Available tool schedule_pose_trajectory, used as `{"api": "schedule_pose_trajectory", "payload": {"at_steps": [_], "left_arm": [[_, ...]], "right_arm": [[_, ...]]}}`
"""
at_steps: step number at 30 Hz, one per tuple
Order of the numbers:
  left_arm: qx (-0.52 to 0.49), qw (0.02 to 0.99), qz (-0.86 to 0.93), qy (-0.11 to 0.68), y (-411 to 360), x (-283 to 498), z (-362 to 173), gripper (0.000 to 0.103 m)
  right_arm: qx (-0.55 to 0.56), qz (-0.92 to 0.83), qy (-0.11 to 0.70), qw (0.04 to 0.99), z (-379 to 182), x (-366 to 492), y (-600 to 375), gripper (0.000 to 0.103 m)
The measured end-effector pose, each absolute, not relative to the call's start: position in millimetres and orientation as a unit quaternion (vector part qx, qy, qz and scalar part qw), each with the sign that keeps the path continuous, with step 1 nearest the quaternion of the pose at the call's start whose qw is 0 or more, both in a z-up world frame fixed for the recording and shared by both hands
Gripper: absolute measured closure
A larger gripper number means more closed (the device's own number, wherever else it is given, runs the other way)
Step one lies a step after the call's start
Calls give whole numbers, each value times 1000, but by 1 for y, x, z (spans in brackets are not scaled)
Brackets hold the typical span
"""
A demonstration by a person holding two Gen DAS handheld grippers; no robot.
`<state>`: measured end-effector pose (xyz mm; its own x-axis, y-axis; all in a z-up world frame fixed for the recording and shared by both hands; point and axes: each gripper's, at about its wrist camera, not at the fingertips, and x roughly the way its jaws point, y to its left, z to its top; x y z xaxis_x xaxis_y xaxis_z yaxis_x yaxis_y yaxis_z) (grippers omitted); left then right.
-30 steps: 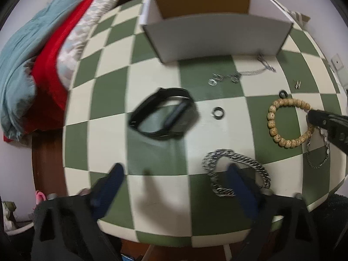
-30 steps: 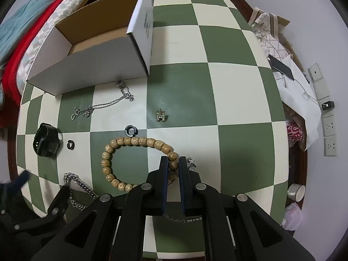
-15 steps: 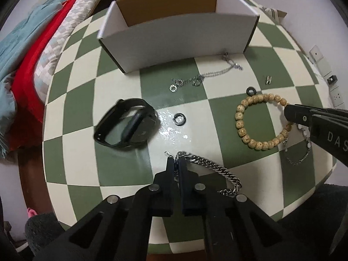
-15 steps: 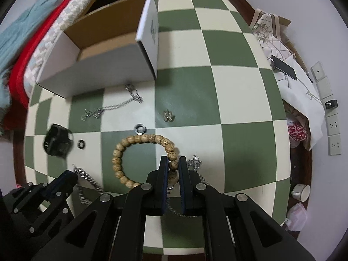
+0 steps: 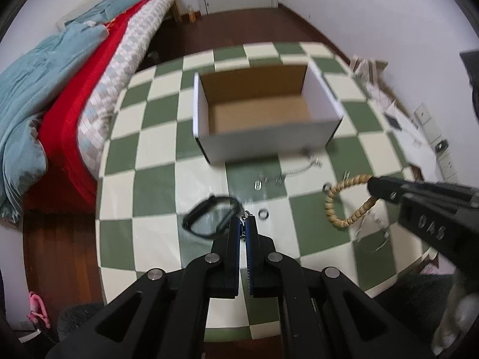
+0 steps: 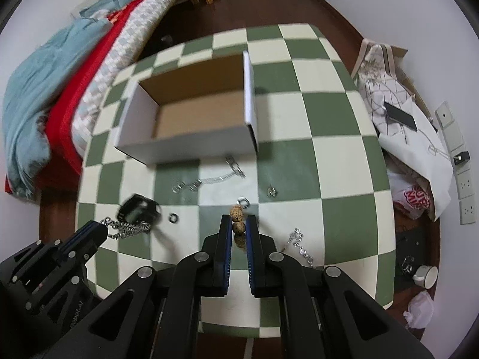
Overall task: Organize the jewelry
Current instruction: 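Carry both bracelets into the white box and open both tools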
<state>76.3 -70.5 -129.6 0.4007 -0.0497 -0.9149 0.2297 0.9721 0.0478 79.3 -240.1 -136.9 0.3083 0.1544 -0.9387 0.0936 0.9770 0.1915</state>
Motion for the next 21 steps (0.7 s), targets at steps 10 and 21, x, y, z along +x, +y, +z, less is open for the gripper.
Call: {"api": "schedule_pose_trajectory", "payload": {"at_steps": [10,21], "left_arm": [[47,858,-101,502,-67,113,-77,102],[17,847,-115,518,-68,202,-76,102]], "right_arm": [[104,38,540,834,-67,105,-233,94],[102,40,539,835,-67,188,-225,94]]}}
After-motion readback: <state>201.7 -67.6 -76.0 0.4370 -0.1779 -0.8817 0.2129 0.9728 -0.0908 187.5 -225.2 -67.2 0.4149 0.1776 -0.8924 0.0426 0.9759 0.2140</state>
